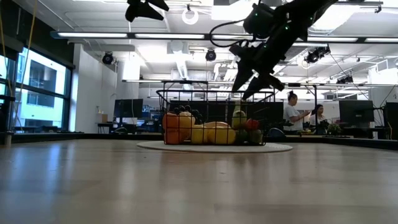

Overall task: Build produce basket
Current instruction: Return to Home Position

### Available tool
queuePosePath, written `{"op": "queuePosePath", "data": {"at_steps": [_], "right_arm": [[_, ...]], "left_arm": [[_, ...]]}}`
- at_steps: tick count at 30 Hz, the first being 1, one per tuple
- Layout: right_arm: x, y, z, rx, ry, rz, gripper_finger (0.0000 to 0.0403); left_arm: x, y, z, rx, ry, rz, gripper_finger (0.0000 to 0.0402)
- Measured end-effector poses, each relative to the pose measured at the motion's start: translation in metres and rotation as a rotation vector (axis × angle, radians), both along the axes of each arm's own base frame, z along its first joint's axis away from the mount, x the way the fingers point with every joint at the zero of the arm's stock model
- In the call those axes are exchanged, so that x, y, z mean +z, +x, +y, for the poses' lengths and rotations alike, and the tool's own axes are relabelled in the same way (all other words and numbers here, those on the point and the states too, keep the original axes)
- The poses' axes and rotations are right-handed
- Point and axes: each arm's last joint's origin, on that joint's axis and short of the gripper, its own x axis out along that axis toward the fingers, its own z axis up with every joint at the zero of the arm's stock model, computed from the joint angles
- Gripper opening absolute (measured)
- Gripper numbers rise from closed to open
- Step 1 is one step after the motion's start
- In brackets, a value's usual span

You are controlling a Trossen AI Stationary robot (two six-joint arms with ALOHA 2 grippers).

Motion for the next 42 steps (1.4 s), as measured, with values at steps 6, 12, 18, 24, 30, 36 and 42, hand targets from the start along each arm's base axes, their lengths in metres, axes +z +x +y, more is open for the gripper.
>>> {"op": "queuePosePath", "data": {"at_steps": [6, 12, 18, 24, 30, 36, 42], "right_arm": [[0.016, 0.005, -0.002, 0.014, -0.031, -0.015, 0.0185], [0.028, 0.010, 0.000, 0.063, -0.080, -0.033, 0.0185], [0.036, 0.020, 0.011, 0.168, -0.172, -0.074, 0.0185], [0.045, 0.031, 0.027, 0.253, -0.252, -0.163, 0.0185], [0.053, 0.041, 0.046, 0.326, -0.309, -0.252, 0.0185], [0.056, 0.045, 0.059, 0.286, -0.340, -0.269, 0.0185], [0.057, 0.047, 0.068, 0.210, -0.236, -0.332, 0.0185]], "left_arm": [[-0.003, -0.003, -0.005, -0.042, -0.057, 0.016, 0.0202], [-0.005, -0.001, -0.023, -0.111, -0.082, 0.002, 0.0202], [-0.039, 0.010, -0.045, -0.174, -0.095, -0.090, 0.0202], [-0.070, 0.006, -0.069, -0.244, -0.097, -0.174, 0.0202], [-0.095, -0.010, -0.092, -0.320, -0.054, -0.265, 0.0202], [-0.125, -0.038, -0.113, -0.377, -0.050, -0.300, 0.0202], [-0.154, -0.069, -0.128, -0.416, -0.034, -0.360, 0.0202]]}}
